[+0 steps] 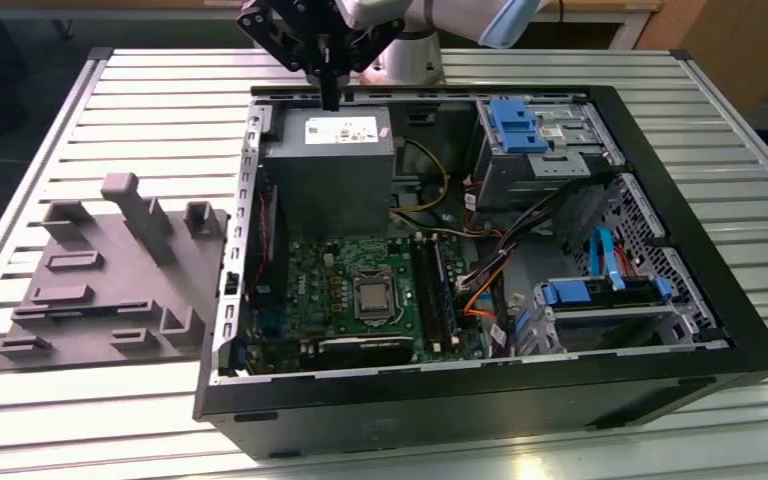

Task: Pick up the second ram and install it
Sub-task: 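Reach for the second ram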

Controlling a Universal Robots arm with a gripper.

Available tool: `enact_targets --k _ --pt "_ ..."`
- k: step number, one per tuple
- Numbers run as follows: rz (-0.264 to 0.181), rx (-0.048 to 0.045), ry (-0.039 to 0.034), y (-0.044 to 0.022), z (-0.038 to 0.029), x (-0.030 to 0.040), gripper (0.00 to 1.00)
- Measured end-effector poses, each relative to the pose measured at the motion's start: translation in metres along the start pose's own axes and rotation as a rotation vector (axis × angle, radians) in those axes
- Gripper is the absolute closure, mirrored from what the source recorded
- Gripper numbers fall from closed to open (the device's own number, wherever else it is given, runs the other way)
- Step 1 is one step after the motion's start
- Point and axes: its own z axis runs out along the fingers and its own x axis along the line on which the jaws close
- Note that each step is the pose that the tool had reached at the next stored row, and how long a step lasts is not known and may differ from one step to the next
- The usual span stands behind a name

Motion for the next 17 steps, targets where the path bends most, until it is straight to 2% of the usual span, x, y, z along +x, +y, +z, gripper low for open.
enact_targets --k 17 --pt "0.0 0.0 0.0 -0.0006 -0.0002 0.0082 0.89"
